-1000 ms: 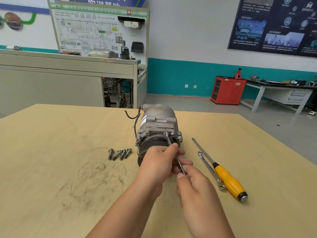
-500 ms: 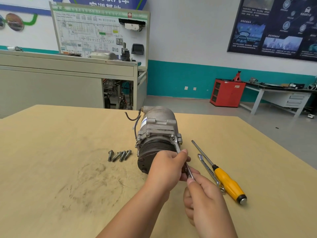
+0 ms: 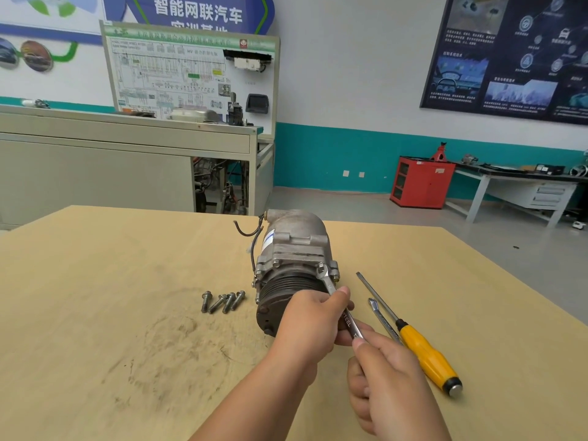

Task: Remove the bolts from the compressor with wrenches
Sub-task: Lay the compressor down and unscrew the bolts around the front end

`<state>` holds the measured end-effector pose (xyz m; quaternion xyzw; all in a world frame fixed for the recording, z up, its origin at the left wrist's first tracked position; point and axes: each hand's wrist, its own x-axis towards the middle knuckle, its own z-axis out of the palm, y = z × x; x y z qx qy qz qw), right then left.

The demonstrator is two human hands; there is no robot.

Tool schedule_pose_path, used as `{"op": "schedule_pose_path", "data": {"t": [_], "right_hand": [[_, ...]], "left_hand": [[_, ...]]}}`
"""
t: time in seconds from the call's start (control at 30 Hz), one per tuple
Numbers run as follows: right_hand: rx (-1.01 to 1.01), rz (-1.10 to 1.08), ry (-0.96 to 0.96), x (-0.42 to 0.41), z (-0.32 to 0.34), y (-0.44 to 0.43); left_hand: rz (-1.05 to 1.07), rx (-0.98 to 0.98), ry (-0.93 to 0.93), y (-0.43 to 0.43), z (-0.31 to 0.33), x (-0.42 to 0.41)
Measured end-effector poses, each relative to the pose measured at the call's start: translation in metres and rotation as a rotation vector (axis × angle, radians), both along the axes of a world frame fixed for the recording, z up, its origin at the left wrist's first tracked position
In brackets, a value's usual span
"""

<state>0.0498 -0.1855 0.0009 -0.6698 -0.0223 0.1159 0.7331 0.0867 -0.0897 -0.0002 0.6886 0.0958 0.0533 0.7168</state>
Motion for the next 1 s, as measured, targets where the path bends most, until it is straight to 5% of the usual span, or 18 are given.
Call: {"op": "schedule_pose_path", "data": {"t": [1.0], "right_hand": [[0.090,-0.015,0.080,0.0022,0.0011,-0.0019]], "left_hand": [[0.014,-0.002,-0.018,-0.0020,0.0005,0.0011]]}}
